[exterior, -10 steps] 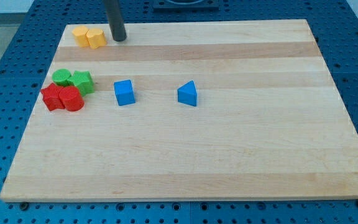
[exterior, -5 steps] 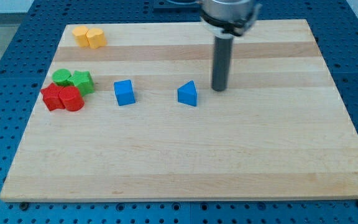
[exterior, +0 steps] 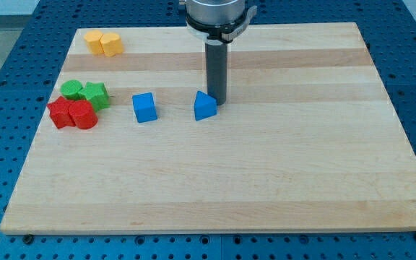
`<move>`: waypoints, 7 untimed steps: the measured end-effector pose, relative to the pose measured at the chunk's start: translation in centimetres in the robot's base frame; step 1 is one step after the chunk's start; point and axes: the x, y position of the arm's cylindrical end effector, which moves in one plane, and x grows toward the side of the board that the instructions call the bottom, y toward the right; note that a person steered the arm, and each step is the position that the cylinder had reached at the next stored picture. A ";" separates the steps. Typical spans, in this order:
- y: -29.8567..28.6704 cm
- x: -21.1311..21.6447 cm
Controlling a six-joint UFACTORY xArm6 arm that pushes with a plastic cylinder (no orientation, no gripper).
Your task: Push the blue triangle into yellow hexagon
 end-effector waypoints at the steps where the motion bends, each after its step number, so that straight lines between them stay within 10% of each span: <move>1: 1.6 4.3; 3: -0.8 7.3; 5: -6.6 -1.7; 7: -7.1 0.5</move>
